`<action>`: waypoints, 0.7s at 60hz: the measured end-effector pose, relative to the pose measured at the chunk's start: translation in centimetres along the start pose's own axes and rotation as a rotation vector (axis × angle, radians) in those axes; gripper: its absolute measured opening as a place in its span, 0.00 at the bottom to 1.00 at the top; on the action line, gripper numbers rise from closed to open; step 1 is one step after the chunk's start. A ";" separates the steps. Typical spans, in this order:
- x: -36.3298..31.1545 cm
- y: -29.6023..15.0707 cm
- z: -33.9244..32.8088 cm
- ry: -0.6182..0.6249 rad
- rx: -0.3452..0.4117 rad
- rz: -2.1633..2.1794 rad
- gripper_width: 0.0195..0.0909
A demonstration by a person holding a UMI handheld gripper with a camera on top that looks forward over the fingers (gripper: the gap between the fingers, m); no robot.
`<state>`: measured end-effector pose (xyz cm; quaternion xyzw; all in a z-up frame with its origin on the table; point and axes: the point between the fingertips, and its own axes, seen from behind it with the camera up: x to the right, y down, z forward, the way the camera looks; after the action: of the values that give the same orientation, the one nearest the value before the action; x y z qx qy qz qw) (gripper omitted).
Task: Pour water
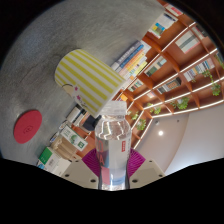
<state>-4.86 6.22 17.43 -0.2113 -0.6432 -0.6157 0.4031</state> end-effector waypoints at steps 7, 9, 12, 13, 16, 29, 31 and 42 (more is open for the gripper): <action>0.3 2.0 -0.3 -0.003 -0.035 0.145 0.19; 0.1 2.8 -0.5 -0.016 -0.049 0.224 0.19; -0.4 3.5 -1.0 -0.044 -0.081 0.389 0.19; -1.0 4.1 -0.8 -0.066 -0.072 0.468 0.19; -2.3 4.4 -1.0 -0.133 -0.084 0.714 0.19; -4.5 2.9 -2.3 -0.261 -0.095 1.788 0.20; -5.6 3.0 -2.3 -0.280 -0.075 1.915 0.20; -8.0 0.0 -3.0 -0.358 0.003 2.218 0.20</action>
<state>0.62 5.15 10.92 -0.7518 -0.1489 0.1236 0.6303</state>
